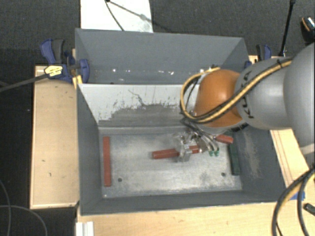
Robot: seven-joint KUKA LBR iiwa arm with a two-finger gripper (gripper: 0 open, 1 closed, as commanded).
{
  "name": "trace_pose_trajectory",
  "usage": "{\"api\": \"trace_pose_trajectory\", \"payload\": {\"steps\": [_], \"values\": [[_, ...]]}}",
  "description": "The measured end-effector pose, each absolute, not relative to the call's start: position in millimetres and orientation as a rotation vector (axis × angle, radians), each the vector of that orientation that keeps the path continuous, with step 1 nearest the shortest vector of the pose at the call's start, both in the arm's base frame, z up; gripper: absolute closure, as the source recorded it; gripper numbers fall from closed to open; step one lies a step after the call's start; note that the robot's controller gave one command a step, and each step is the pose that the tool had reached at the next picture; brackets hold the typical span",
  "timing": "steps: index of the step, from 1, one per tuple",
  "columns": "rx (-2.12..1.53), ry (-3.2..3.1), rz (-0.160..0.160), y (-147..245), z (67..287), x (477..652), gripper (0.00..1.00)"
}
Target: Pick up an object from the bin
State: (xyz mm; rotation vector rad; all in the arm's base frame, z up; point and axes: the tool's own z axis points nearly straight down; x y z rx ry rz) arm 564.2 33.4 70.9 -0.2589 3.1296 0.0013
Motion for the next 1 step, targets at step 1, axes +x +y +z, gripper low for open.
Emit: {"api": "trace_pose_trajectory", "payload": {"steps": [1], "values": [[-0.892, 3.004, -0.002, 20.8, 216.0, 502.4, 1.0]]}}
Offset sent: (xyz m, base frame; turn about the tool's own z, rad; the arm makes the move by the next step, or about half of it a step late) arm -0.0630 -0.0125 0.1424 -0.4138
